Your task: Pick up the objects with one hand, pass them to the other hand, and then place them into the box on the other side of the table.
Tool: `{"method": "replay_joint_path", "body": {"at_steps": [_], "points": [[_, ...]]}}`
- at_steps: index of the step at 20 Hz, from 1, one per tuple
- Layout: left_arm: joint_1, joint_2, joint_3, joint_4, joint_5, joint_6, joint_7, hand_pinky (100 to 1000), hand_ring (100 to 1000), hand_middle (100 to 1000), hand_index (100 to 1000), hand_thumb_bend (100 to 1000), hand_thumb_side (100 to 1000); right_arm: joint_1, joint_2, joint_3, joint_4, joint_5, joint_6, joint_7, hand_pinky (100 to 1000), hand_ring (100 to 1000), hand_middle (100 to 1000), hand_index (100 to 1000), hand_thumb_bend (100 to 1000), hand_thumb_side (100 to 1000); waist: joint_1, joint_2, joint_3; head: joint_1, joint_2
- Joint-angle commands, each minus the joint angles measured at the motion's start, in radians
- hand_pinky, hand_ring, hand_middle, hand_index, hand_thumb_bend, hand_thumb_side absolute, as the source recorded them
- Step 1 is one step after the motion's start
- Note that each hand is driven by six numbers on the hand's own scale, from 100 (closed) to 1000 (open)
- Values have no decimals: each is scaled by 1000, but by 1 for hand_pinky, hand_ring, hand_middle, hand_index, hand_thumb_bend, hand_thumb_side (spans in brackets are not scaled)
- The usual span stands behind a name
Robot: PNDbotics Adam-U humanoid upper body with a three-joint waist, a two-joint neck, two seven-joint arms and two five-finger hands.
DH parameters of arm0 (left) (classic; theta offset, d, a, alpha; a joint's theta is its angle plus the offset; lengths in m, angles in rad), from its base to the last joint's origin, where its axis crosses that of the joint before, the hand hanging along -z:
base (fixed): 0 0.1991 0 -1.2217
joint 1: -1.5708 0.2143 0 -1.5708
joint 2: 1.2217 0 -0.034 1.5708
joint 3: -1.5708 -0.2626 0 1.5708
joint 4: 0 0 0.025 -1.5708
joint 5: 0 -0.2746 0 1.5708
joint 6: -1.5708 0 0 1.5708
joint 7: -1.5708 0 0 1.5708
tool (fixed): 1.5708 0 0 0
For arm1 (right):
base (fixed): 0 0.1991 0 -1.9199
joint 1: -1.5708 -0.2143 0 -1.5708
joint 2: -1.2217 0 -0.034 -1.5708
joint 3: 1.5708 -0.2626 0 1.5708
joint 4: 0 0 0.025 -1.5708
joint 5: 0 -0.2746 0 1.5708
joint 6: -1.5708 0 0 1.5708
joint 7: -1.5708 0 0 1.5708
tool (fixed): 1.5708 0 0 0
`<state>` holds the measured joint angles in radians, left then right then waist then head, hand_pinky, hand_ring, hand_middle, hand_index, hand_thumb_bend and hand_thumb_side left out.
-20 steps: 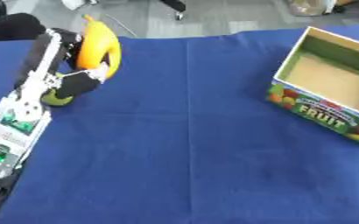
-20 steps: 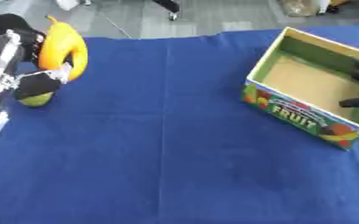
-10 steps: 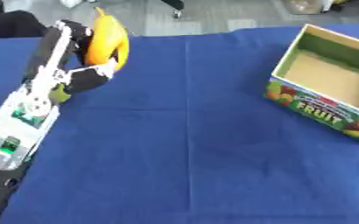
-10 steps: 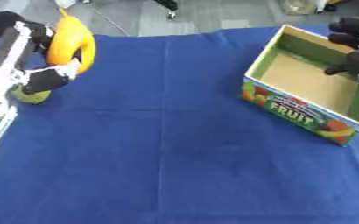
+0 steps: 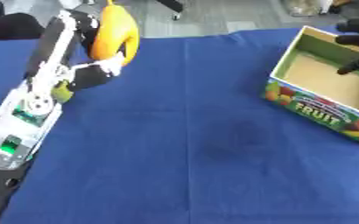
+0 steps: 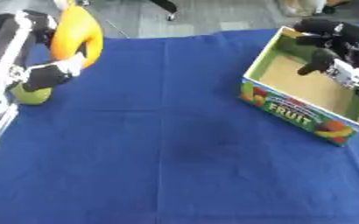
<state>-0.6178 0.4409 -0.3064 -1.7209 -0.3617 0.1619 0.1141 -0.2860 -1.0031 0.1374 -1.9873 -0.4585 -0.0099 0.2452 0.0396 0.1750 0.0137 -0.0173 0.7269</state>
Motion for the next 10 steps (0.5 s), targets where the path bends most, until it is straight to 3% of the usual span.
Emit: {"method": "replay_joint_path", "body": {"at_steps": [1, 10], "points": [[-16, 10, 1, -20, 3, -26, -1, 355, 359, 331, 355, 100, 100, -31, -31, 13, -13, 14, 22, 22, 735, 1000, 1000, 1000, 100, 564, -16, -36, -1, -4, 5], [-12, -2, -20, -4, -15, -101, 1, 356, 359, 329, 353, 100, 100, -124, -6, 62, -13, -17, 109, 35, 729, 1000, 1000, 1000, 100, 535, -17, -36, 0, -13, 9]]}}
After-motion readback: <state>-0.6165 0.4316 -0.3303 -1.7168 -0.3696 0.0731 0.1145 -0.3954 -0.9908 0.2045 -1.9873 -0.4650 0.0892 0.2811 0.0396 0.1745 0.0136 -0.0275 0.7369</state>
